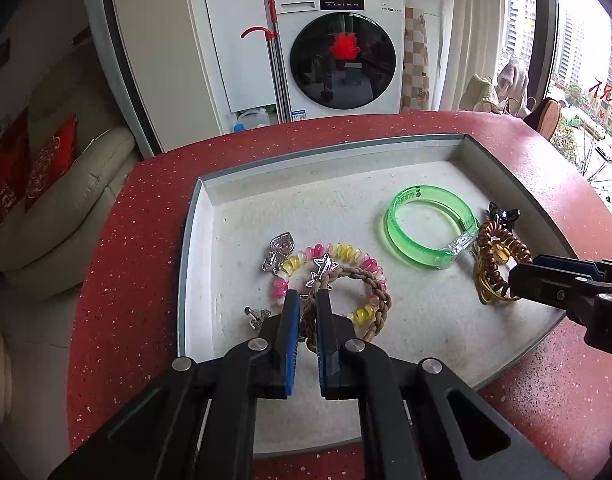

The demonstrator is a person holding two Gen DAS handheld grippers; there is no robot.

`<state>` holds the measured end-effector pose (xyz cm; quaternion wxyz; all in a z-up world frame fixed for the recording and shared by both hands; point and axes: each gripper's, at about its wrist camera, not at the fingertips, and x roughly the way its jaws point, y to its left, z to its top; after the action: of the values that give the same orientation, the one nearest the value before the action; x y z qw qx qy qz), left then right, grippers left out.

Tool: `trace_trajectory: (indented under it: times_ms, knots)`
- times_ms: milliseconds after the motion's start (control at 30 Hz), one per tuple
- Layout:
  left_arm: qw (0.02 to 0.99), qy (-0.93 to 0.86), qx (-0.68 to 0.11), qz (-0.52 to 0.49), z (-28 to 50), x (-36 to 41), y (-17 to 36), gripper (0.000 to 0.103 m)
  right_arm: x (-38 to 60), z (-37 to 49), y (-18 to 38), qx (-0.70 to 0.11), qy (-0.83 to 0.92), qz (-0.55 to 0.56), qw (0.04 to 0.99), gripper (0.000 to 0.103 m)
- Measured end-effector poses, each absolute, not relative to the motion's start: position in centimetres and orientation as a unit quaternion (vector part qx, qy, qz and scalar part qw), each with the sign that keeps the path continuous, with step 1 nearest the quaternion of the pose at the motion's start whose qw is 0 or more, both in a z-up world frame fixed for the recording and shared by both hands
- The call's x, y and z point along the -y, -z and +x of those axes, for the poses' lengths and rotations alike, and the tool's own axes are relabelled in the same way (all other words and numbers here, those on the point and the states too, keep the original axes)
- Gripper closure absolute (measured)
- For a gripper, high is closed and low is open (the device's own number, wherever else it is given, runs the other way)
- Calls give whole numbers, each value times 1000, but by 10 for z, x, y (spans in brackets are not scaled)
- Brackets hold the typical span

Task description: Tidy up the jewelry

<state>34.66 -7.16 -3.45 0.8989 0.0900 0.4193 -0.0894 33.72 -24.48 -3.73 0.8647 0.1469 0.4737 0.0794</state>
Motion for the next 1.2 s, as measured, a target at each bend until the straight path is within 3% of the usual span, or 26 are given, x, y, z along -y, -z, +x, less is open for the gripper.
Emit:
trace_trajectory:
  times_ms: [33,67,100,133,800,1067,1167,1200]
  knots:
    - [900,87,-417,94,346,73,34,71,246,337,37,-473,-79,149,865,60]
    - [901,86,-414,96,345,74,33,58,247,337,36,-472,-78,151,865,60]
    - [904,84,-408,94,344,73,31,19,248,337,35,-472,-77,152,865,60]
    - [910,81,-396,91,341,72,28,2,248,337,35,-471,-77,152,865,60]
    - [911,61,-396,96,341,62,19,0,242,336,31,-468,-82,146,868,60]
    - [910,71,-398,90,337,61,15,0,237,333,27,-459,-75,129,876,44]
    - [911,71,-397,93,334,61,14,0,235,330,22,-446,-68,116,885,28]
    - [911,70,-396,93,333,60,13,0,235,328,20,-436,-63,112,890,18]
